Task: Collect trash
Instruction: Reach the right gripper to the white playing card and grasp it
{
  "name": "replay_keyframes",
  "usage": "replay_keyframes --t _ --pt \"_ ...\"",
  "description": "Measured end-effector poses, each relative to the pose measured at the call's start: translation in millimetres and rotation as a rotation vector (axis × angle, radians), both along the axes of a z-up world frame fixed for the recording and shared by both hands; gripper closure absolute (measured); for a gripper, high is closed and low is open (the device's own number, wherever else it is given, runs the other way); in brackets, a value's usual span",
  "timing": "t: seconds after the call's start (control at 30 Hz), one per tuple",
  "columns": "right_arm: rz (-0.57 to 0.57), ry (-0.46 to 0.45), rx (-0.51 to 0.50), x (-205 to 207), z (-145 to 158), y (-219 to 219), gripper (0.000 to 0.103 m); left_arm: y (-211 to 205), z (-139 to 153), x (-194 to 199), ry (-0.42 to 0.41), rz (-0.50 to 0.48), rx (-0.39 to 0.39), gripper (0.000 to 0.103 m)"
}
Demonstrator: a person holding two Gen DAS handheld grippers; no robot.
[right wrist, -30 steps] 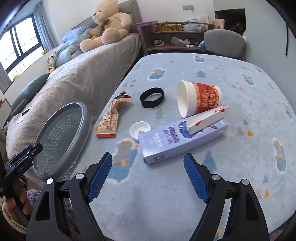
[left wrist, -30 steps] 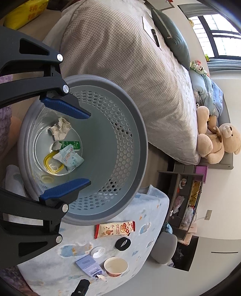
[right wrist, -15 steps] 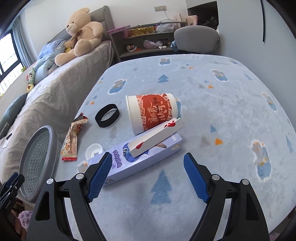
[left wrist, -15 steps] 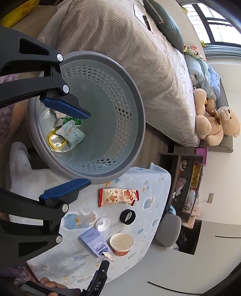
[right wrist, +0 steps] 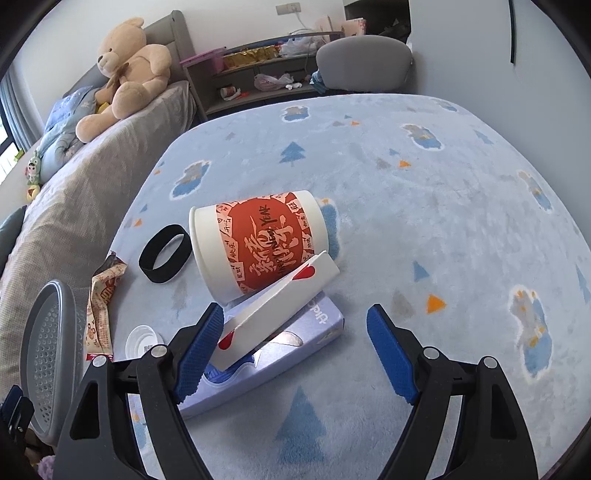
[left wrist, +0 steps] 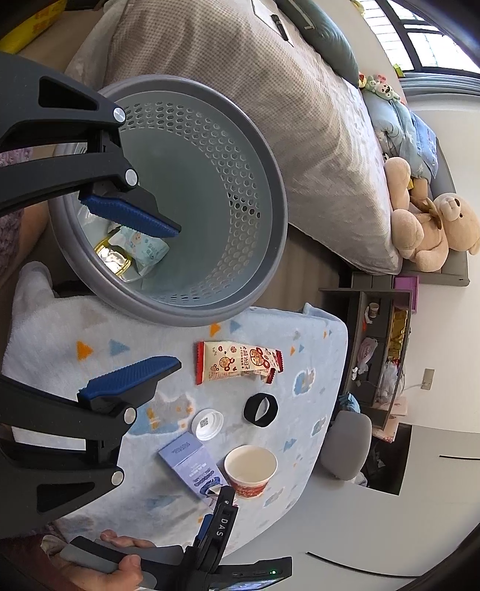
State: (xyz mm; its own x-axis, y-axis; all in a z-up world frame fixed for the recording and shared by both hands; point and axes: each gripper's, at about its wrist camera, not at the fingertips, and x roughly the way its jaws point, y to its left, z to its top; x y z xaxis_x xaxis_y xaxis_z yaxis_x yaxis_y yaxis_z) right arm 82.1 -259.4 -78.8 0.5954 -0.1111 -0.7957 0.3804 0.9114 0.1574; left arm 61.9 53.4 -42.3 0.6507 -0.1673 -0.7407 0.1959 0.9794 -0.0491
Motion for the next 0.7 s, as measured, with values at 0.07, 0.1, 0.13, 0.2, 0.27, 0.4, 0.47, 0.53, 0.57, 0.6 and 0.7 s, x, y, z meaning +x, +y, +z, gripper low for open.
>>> replay_keyframes --t 0.07,0.1,0.13,0.2,0.27,0.4,0.47,0.53,0.57,0.6,0.7 --pt "0.011 -0.009 0.011 -1 0 -1 0.027 -3 -1 2 0.005 -0.004 0.001 0.039" --pt "0.015 -0.011 0.015 -1 0 -1 0.032 -4 -2 3 0.007 -0.006 0.001 0.039" --pt "0.02 -0.013 0.021 -1 0 -1 0.036 -5 -2 3 0.008 -0.009 0.001 0.039" --pt "0.028 -0.016 0.028 -2 1 -1 0.042 -8 -3 3 0.009 -0.014 0.001 0.039" --pt "0.032 -0.022 0.028 -4 2 -1 0.047 -10 -3 2 0.01 -0.021 0.001 0.039" --pt "0.039 -0.029 0.052 -7 4 -2 0.061 -14 -2 -1 0.008 -0.03 0.0 0.039" --pt "0.048 -0.032 0.063 -10 5 -2 0.07 -15 -1 -2 0.005 -0.032 -0.001 0.039" --pt "0.065 -0.043 0.071 -14 7 0 0.083 -16 1 -4 0.001 -0.034 -0.002 0.039" --pt "0.072 -0.046 0.074 -16 7 1 0.084 -17 2 -5 0.0 -0.036 -0.002 0.039" --pt "0.076 -0.046 0.072 -17 8 2 0.086 -18 3 -6 -0.001 -0.037 -0.003 0.039" --pt "0.093 -0.041 0.073 -24 8 6 0.092 -20 5 -9 -0.005 -0.045 -0.004 0.039"
